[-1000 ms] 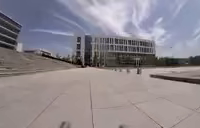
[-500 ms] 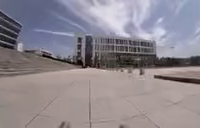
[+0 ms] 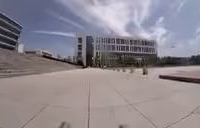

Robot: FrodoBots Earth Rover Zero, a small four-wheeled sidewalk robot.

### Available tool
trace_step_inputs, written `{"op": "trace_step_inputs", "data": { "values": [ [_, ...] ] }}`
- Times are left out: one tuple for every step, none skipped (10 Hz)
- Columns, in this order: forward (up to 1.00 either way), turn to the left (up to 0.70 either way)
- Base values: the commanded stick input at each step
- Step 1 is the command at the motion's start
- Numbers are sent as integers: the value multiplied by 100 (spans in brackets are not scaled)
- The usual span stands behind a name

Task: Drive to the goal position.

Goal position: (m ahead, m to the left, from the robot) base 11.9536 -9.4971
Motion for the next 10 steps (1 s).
{"op": "trace_step_inputs", "data": {
  "values": [
    [70, 0],
    [70, 0],
    [70, 0],
    [70, 0],
    [70, 0],
    [70, 0],
    [70, 0],
    [70, 0],
    [70, 0],
    [70, 0]
  ]
}}
